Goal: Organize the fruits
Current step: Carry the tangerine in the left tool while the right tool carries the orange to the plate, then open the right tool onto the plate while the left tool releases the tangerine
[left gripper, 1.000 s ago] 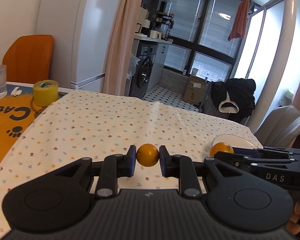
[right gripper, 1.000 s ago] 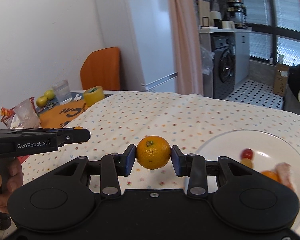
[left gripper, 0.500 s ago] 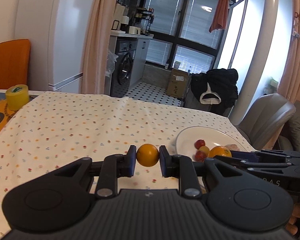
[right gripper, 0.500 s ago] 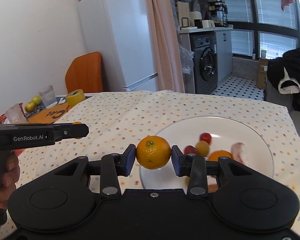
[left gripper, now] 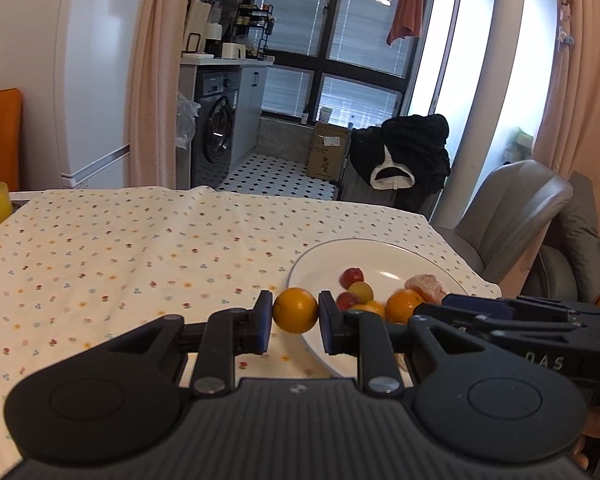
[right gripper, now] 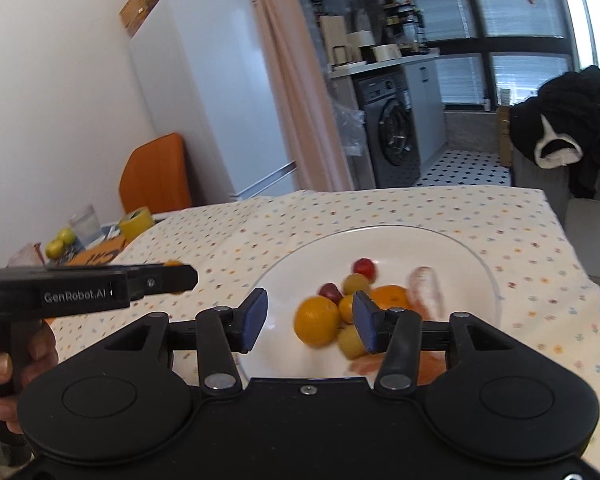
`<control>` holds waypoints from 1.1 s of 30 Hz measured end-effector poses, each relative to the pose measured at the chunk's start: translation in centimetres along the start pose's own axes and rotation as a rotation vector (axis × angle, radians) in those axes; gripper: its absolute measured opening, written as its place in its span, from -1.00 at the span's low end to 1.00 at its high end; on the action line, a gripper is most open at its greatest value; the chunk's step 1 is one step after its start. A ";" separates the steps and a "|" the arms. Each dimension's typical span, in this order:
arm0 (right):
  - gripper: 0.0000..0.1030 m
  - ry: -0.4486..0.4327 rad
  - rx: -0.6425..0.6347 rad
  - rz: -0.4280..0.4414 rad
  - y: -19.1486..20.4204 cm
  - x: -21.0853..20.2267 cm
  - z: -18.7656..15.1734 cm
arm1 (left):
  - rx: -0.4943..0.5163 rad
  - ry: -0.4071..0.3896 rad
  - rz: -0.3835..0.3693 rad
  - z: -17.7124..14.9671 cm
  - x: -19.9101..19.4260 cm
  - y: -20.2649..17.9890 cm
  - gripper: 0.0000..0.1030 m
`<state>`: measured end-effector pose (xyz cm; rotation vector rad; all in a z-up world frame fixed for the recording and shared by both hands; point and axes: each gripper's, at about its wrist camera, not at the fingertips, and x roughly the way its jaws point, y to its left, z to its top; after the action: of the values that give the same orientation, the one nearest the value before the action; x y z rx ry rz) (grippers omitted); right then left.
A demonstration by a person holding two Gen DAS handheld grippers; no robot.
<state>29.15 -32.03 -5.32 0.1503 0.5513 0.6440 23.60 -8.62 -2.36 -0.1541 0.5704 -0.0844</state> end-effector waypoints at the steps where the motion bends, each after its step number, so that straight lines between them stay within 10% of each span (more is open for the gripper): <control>1: -0.02 -0.002 0.003 -0.007 -0.3 -0.3 -0.1 | 0.002 0.004 -0.005 0.0 0.2 -0.2 -0.56; 16: 0.21 -0.018 0.023 -0.026 -1.1 -1.3 -1.8 | 0.009 0.036 -0.057 -0.3 1.4 -1.6 -0.45; 33: 0.60 -0.030 -0.005 -0.049 1.9 -2.3 -1.2 | -0.042 0.013 0.060 -0.5 -2.5 1.9 0.51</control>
<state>26.01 -31.96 -4.79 0.1412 0.5233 0.5950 21.28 -6.55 -1.76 -0.1778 0.5890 -0.0155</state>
